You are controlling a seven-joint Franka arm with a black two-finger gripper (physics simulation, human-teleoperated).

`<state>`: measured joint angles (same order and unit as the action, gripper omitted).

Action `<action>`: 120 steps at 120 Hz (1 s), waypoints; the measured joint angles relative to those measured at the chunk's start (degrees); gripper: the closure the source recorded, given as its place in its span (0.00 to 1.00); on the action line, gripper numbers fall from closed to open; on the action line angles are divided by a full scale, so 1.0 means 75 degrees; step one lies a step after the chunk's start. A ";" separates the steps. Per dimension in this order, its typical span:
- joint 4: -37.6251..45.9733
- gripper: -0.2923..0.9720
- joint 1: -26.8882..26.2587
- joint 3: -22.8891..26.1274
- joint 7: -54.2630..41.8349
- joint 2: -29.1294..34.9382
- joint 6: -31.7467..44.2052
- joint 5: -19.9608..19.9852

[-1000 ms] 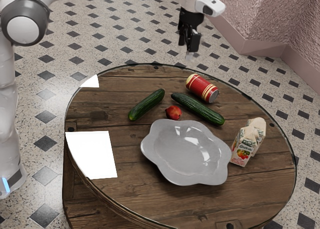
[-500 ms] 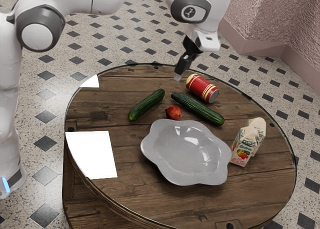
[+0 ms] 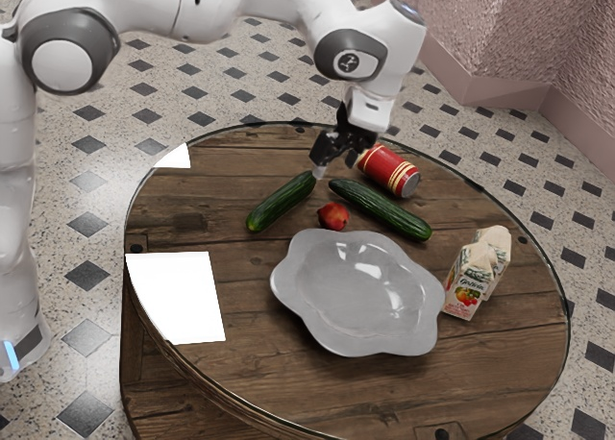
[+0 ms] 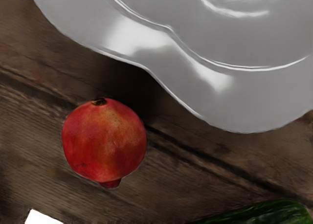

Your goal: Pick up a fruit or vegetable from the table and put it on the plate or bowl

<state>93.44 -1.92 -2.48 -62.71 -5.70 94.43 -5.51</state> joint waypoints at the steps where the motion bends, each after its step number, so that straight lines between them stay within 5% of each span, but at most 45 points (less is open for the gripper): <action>1: 0.0024 0.23 0.0007 -0.0001 -0.0035 0.0006 0.0021 0.0013; 40: 0.0472 0.23 0.0054 -0.0431 -0.0868 0.0041 0.0725 0.0792; 120: 0.1336 0.23 0.0195 -0.0526 -0.1151 -0.0002 0.1542 0.0943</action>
<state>103.47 -0.46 -6.43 -71.34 -5.72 105.99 1.57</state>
